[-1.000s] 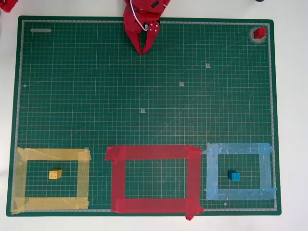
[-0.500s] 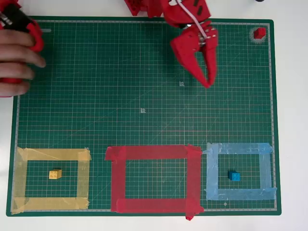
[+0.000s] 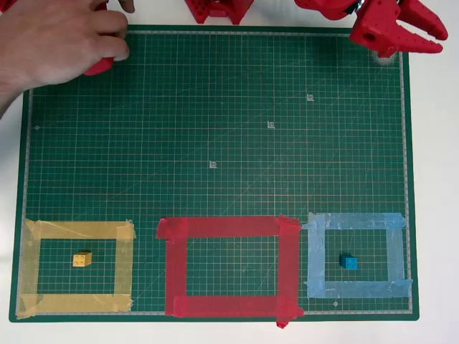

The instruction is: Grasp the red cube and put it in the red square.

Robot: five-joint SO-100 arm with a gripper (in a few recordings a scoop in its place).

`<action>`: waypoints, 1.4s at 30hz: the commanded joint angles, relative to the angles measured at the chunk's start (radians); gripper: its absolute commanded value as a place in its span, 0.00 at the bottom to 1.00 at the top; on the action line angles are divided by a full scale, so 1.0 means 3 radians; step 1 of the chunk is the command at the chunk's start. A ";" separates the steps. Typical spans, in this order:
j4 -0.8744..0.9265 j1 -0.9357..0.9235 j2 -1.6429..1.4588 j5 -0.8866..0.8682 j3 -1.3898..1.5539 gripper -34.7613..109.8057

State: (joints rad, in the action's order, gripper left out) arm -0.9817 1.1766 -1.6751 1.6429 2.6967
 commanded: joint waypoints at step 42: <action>-0.0189 0.0537 0.0644 -0.0051 0.0353 0.34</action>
State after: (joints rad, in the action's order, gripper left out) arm -1.0017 1.3116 -1.4849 1.6352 2.8532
